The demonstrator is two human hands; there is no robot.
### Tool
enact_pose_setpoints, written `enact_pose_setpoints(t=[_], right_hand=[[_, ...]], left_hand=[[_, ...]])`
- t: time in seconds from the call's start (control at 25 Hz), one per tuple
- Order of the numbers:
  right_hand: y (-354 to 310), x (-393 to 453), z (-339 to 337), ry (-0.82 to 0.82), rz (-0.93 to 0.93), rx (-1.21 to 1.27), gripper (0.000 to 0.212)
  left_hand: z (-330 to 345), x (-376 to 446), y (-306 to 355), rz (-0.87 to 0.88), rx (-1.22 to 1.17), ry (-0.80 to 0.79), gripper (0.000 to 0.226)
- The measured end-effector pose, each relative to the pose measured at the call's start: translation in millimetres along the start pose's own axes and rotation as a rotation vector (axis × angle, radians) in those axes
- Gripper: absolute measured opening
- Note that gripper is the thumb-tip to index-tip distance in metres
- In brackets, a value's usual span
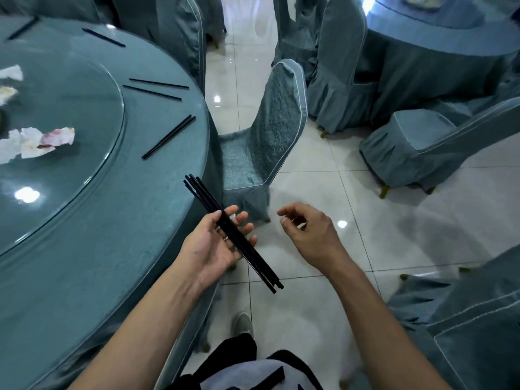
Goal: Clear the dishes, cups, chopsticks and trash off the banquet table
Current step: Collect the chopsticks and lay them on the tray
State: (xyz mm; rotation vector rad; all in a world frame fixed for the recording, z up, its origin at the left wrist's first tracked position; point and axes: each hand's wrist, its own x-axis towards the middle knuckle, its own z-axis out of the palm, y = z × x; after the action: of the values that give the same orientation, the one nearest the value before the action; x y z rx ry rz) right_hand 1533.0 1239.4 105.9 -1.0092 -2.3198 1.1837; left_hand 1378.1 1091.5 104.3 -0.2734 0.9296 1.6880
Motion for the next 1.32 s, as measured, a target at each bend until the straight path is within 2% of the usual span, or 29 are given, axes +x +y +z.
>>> enact_pose_setpoints(t=[0.48,0.72,1.0,1.32], right_hand=[[-3.5,115.7,9.9,-0.201,-0.091,0.027,0.01],[11.5,200.6,-6.6,-0.308,-0.193,0.011,0.011],[36.0,298.0,-25.1,-0.461,-0.223,-0.014,0.012],[33.2,369.7,-5.6,-0.58,-0.278,0.025,0.014]], left_hand=[[23.9,50.2,41.3,0.144,-0.118,0.119,0.03],[60.4,101.5,55.3,0.225,-0.177,0.181,0.03],[101.7,166.9,59.0,0.322,-0.306,0.266,0.032],[121.7,202.4,88.4,0.405,-0.369,0.361,0.029]])
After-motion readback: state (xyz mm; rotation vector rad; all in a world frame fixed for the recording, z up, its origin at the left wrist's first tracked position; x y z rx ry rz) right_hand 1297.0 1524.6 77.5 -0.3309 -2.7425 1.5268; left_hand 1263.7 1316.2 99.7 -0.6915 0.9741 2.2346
